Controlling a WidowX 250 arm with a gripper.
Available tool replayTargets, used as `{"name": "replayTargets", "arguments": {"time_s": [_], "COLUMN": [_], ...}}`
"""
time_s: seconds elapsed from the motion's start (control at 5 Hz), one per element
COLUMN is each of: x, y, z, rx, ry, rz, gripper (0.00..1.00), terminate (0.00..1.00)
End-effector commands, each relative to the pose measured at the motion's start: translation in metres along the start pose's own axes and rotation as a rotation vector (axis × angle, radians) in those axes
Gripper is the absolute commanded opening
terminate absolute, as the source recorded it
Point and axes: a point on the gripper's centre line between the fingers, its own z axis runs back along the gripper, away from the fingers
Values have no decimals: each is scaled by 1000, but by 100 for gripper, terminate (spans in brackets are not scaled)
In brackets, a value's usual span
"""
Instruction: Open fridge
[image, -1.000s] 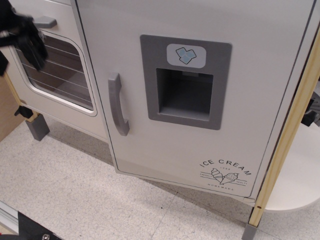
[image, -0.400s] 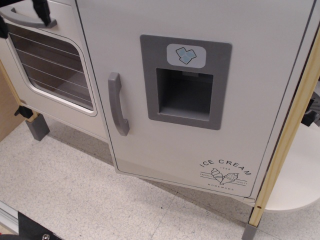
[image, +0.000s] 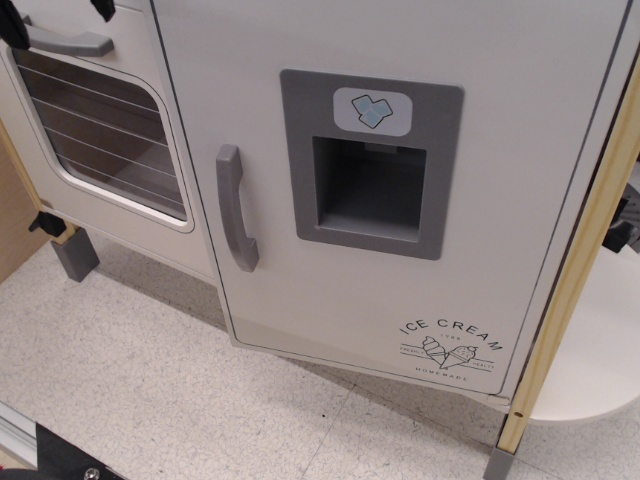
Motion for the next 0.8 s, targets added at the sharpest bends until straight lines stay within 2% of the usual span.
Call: {"name": "replayTargets", "arguments": {"time_s": [0.0,0.4,0.6], "x": [8,-17,-24], "y": [-18,-38,-36], "z": [23,16,17], "rx": [-8,27,25], "ry": [-99,-20,20], "rz": [2,-177,-234], "gripper": [100,100,100], "terminate": [0,0,0]}}
